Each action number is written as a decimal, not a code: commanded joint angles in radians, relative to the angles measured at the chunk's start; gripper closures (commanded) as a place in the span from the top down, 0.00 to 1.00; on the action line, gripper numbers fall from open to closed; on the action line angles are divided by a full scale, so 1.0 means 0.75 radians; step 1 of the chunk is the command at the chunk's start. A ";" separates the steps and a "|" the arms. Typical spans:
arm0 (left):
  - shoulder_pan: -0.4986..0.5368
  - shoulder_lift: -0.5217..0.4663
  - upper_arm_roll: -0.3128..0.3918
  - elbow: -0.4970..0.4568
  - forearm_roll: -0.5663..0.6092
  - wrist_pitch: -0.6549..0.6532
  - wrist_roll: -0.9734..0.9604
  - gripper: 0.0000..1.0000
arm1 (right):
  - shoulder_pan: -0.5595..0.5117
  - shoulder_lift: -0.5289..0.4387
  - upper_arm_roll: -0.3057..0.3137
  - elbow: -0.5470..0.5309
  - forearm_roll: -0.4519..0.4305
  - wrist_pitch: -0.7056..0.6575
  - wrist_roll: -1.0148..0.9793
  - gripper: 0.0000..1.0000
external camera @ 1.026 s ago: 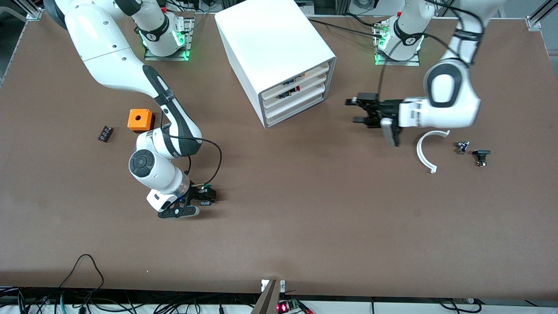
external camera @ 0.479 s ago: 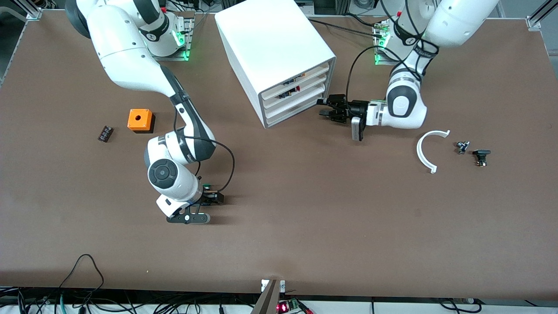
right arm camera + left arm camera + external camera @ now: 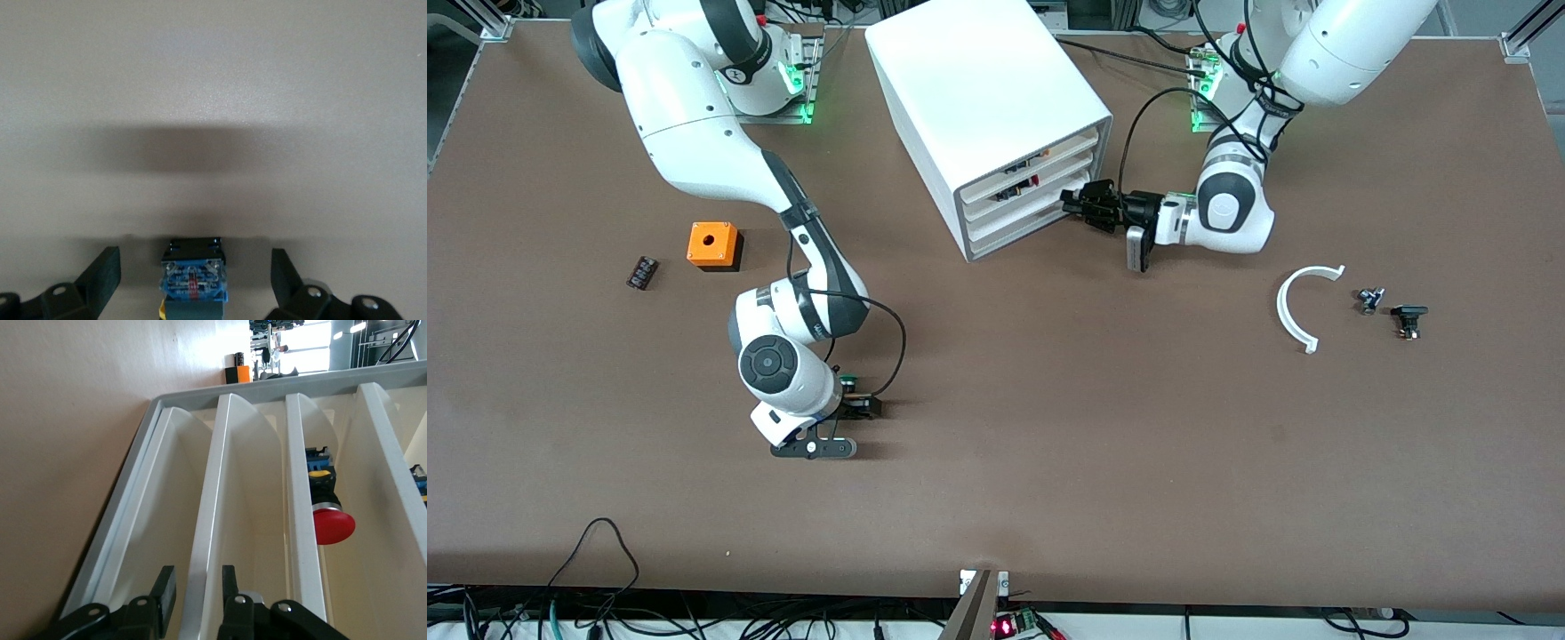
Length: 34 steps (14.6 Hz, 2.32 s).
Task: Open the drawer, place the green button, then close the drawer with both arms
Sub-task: 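Grasp the cabinet drawer handle with the left gripper, holding the button raised, then pull the drawer open with the left gripper, then carry the button toward the drawer while the left gripper releases the handle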
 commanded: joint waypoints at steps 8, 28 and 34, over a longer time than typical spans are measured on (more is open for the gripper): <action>0.023 0.026 -0.055 -0.010 -0.128 0.012 0.015 0.00 | -0.001 0.009 0.000 0.037 -0.022 -0.038 0.008 0.52; 0.181 0.132 0.172 0.446 0.369 0.002 -0.325 0.20 | 0.091 -0.022 -0.002 0.290 -0.026 -0.349 0.206 0.00; 0.201 0.010 0.172 0.461 0.483 -0.006 -0.480 1.00 | 0.219 -0.100 0.002 0.331 -0.024 -0.445 0.535 0.00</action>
